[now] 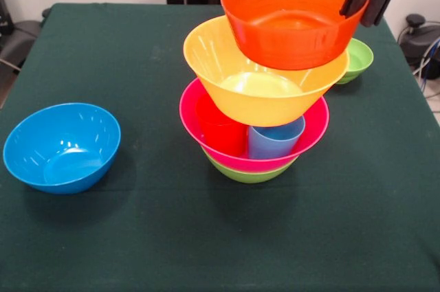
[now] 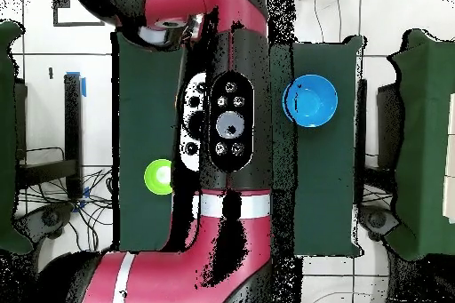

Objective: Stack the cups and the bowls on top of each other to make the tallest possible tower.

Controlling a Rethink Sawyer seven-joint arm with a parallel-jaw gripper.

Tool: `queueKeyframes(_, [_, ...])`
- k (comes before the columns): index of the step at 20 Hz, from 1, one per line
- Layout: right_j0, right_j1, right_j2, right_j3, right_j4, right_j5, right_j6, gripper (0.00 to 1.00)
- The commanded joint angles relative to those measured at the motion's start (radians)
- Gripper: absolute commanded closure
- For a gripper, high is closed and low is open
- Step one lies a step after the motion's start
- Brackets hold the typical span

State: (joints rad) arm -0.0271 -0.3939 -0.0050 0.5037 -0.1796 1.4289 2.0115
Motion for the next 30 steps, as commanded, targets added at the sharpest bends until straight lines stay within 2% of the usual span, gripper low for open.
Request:
queueKeyframes(1, [0.026,-0.039,0.012,0.156,-0.038,-0.048,-0.047,1.00])
queueKeyframes(13, [0.043,-0.072,-0.017,0.313,-0.036,-0.207,-0.016,1.00])
queueKeyframes(24, [0.033,-0.109,-0.030,0.468,-0.036,-0.364,-0.021,1.00])
queueKeyframes(30, [0.033,-0.119,-0.036,0.514,-0.041,-0.416,-0.015,1.00])
